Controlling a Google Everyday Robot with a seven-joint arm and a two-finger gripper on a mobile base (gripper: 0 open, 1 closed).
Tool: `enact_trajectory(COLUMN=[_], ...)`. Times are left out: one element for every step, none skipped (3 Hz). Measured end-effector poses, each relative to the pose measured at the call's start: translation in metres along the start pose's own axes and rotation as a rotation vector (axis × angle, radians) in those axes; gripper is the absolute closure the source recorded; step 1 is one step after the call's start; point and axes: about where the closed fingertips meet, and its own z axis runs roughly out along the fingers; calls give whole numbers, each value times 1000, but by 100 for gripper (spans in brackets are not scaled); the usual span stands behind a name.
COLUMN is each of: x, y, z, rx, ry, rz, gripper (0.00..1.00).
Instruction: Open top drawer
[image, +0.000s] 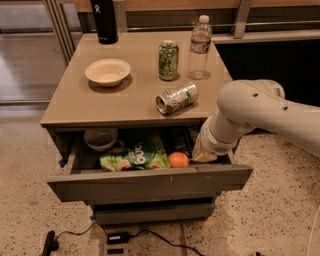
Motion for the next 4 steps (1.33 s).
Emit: enact_trajectory(x=[-2,0,5,10], y=[-5,-7,-6,-3], z=[9,20,31,38], rx=[-2,-13,-34,-61], ry=[4,12,24,35], rz=[-17,-26,-27,-25], gripper=[100,100,100,100])
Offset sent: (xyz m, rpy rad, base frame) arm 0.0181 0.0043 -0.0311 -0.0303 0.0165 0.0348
